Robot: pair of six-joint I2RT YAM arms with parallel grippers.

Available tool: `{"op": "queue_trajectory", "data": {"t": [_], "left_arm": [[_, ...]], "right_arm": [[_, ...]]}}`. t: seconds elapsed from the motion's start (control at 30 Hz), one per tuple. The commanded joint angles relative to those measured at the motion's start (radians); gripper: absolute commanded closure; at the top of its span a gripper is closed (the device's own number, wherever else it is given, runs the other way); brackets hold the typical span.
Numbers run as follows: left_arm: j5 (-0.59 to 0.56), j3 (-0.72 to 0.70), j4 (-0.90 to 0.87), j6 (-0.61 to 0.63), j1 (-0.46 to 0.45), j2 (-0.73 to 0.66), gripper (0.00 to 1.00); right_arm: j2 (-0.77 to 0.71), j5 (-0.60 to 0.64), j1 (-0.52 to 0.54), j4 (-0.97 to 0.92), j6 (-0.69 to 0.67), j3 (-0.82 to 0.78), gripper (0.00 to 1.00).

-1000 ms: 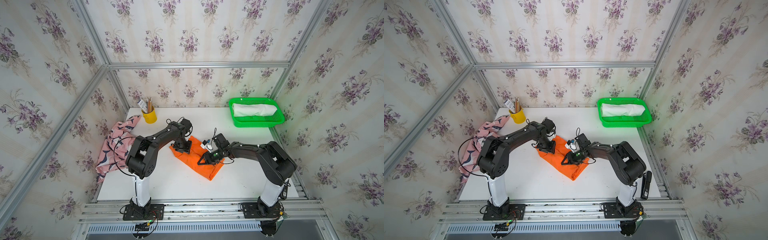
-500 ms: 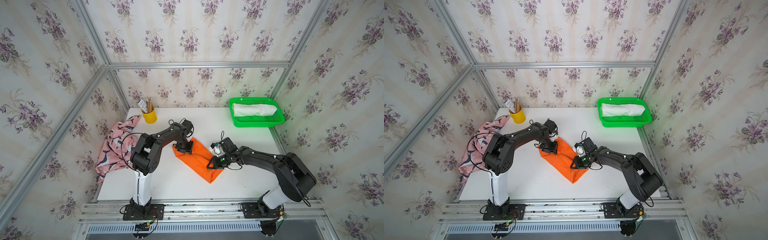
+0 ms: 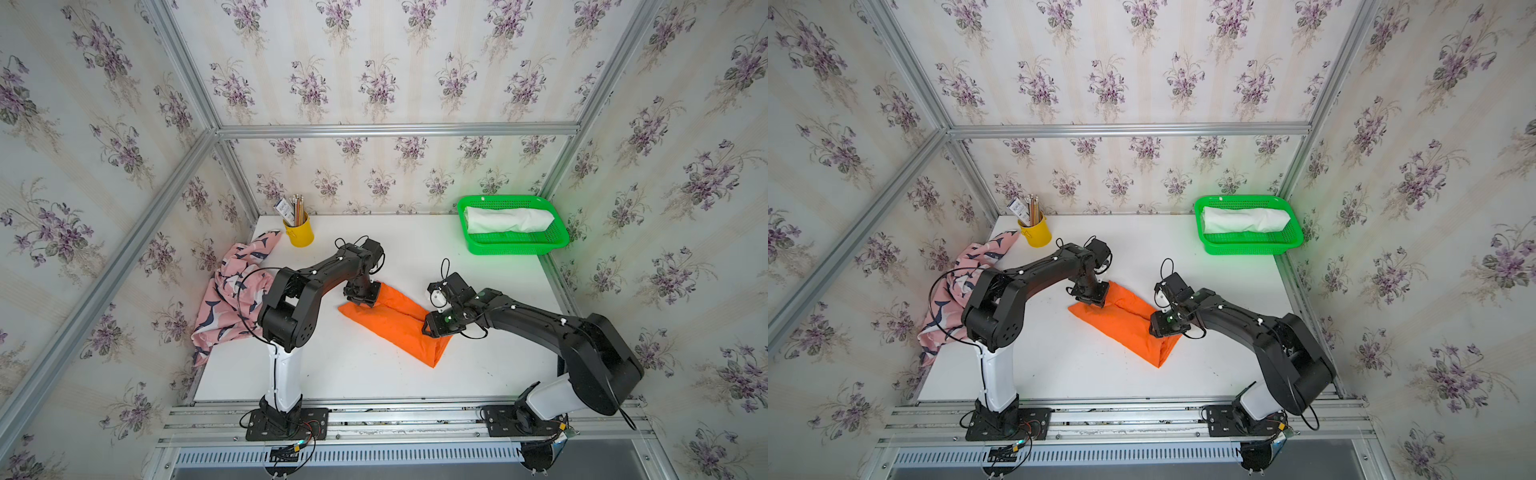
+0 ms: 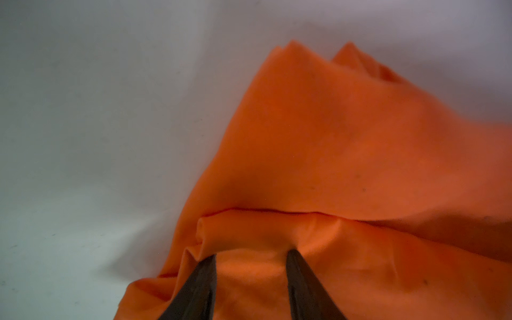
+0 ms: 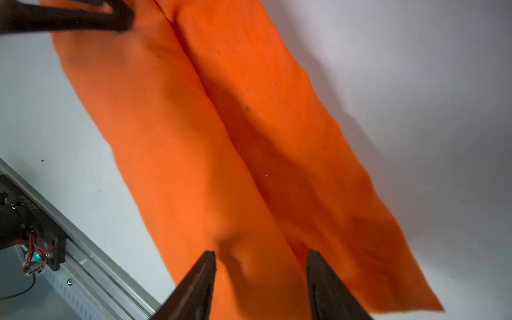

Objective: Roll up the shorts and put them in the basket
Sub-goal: Roll the shorts at the center of the board.

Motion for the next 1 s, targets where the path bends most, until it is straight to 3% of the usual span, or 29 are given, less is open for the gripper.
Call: {"op": "queue_trajectory", "data": {"t": [0.0,0.17,0.43,0.5,0.63,0.73,0.97], "left_arm": [[0.004,-0.005,-0.009,0.013,0.0,-0.003,0.54],[0.014,-0.009,-0.007,0.015,0.0,-0.005,0.53],[0.014,-0.007,-0.014,0.017,0.006,-0.014,0.53],[0.018,0.002,-0.017,0.019,0.008,-0.014,0.53],[0.04,0.056,-0.04,0.017,0.016,-0.012,0.53],[0.093,0.105,-0.043,0.011,0.017,-0.019,0.52],[0.302,0.198,-0.009,-0.021,-0.009,0.057,0.53]], "right_arm": [[-0.011,0.254,0.113,-0.126,-0.101,0.102,0.32],[0.084,0.403,0.323,-0.126,-0.23,0.221,0.21],[0.251,0.392,0.366,-0.005,-0.286,0.19,0.19],[0.274,0.383,0.366,0.018,-0.282,0.158,0.27],[0.288,0.34,0.367,0.056,-0.254,0.103,0.63],[0.273,0.313,0.366,0.08,-0.244,0.072,0.84],[0.274,0.311,0.366,0.088,-0.233,0.046,0.91]]}}
